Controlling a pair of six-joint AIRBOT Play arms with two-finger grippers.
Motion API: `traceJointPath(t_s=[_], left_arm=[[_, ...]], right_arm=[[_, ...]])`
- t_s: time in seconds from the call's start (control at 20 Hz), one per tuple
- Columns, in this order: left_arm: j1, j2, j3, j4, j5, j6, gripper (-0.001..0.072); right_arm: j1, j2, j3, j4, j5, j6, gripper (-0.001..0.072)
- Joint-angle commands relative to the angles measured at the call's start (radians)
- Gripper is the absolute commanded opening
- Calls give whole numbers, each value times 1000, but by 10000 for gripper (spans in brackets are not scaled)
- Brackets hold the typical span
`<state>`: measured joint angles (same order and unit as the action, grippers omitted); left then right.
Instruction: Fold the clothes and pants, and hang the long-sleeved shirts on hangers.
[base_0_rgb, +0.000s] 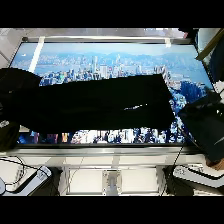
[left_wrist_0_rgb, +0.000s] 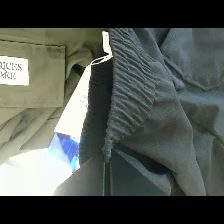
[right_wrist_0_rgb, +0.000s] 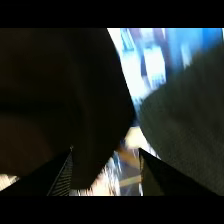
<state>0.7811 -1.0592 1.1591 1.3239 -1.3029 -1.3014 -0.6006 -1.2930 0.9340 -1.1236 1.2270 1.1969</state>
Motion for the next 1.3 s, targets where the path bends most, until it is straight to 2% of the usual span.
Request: traceJointPath(t_s=[0.0, 0.3, 0.45, 0.6, 0.65, 0.85, 1.05, 1.2, 1.25], left_arm=[[0, 1, 1, 0, -4, 0, 11], [0, 1, 1, 0, -4, 0, 10], [0, 1, 1, 0, -4, 0, 11], [0, 1, 1, 1, -4, 0, 10], [0, 1, 1, 2, -3, 0, 11], [1, 1, 2, 98, 1, 0, 11], [1, 1, 1, 135, 13, 8, 11], [1, 1, 1, 135, 47, 8, 10], [1, 1, 1, 135, 63, 8, 10]], right_arm=[[-66, 45, -217, 79, -10, -70, 442], [-63, -24, -282, 300, -54, -197, 441], [-26, -47, -282, 311, -91, -201, 420], [35, -48, -280, 317, -134, -211, 221], [41, -44, -277, 317, -122, -211, 12], [-17, 51, -215, 243, 98, -210, 9], [-116, 250, -81, 205, 356, -133, 9], [-117, 371, 39, 203, 467, -75, 8], [-114, 393, 63, 202, 431, -23, 8]])
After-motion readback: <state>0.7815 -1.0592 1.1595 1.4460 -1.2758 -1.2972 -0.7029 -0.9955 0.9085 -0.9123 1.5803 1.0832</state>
